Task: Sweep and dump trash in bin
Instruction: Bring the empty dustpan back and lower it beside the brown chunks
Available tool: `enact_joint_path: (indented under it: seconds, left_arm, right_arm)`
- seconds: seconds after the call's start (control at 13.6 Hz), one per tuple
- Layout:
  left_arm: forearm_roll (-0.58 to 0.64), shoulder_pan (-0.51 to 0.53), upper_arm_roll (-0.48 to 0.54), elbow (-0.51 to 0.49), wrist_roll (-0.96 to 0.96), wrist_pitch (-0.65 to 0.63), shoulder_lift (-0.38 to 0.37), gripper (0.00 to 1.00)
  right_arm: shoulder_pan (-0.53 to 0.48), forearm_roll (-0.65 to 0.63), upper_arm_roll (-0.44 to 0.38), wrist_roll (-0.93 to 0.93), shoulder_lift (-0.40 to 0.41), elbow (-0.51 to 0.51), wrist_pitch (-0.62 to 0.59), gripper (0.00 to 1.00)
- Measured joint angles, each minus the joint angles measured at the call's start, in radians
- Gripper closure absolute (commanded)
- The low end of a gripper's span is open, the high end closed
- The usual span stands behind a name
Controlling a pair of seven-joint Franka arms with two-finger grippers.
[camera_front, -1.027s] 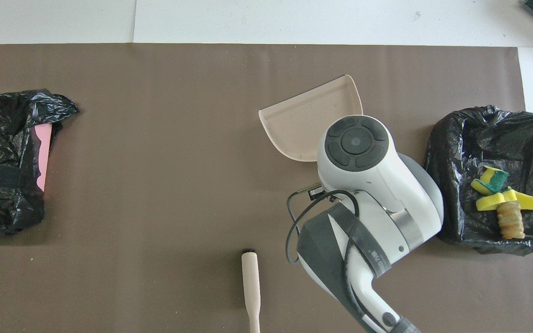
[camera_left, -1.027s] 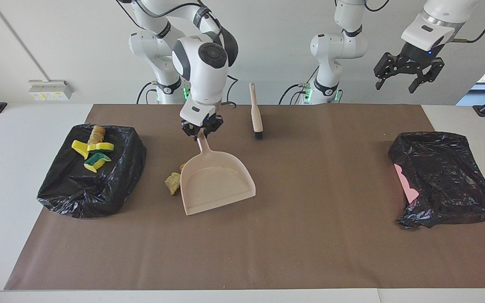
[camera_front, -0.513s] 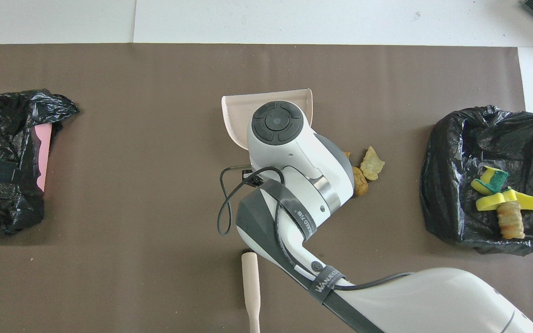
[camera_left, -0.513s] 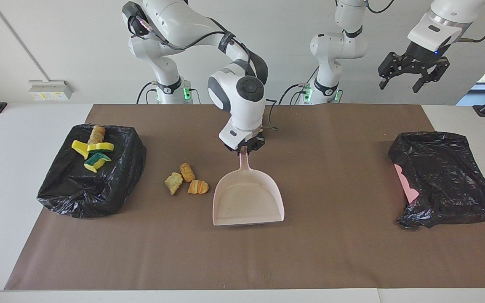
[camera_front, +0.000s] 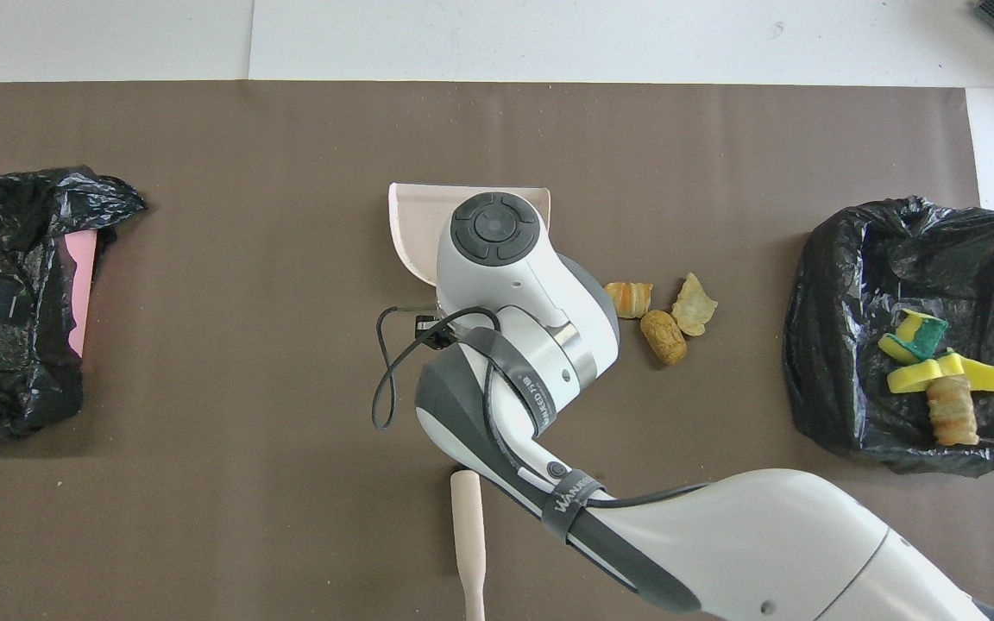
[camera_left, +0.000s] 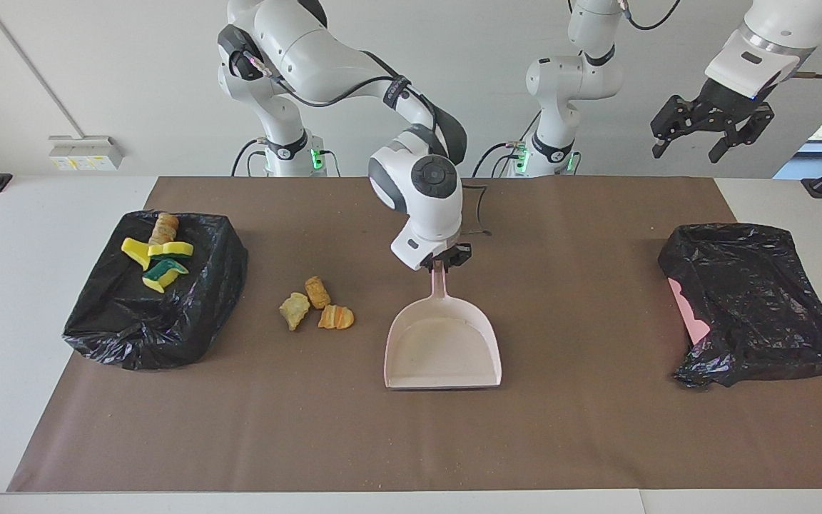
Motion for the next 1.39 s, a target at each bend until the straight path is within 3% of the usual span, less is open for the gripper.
enact_joint_path:
  seconds: [0.07, 0.15, 0.37, 0.44, 0.59, 1.03, 1.17, 1.39]
  left_arm:
    - [0.000, 0.012, -0.016, 0.004, 0.000, -0.001, 0.001, 0.00]
    - [0.000, 0.021, -0.031, 0.009, 0.000, -0.001, 0.001, 0.00]
    - [0.000, 0.022, -0.040, 0.022, 0.000, -0.001, -0.001, 0.00]
    - [0.000, 0.022, -0.045, 0.022, 0.000, -0.001, -0.003, 0.00]
    - [-0.001, 0.022, -0.060, 0.022, 0.000, -0.001, -0.005, 0.00]
    - [-0.001, 0.031, -0.049, 0.022, -0.001, -0.008, -0.008, 0.00]
    - [-0.001, 0.033, -0.049, 0.022, -0.001, -0.011, -0.009, 0.00]
    - [-0.001, 0.033, -0.051, 0.021, -0.001, -0.024, -0.010, 0.00]
  right_arm:
    - [0.000, 0.000, -0.001, 0.001, 0.005, 0.000, 0.013, 1.00]
    - [-0.001, 0.001, -0.003, 0.001, 0.008, -0.003, 0.017, 0.86]
    - [-0.011, 0.000, -0.006, 0.001, 0.010, -0.032, 0.035, 0.64]
    - [-0.012, 0.000, -0.006, 0.000, 0.009, -0.034, 0.036, 0.52]
    - [-0.012, 0.000, -0.006, 0.000, 0.009, -0.036, 0.036, 0.00]
    - [-0.012, 0.010, -0.002, -0.002, -0.056, -0.041, -0.009, 0.00]
    - [-0.011, 0.074, 0.001, -0.002, -0.135, -0.081, -0.042, 0.00]
    - [-0.004, 0.158, 0.006, -0.002, -0.308, -0.232, -0.053, 0.00]
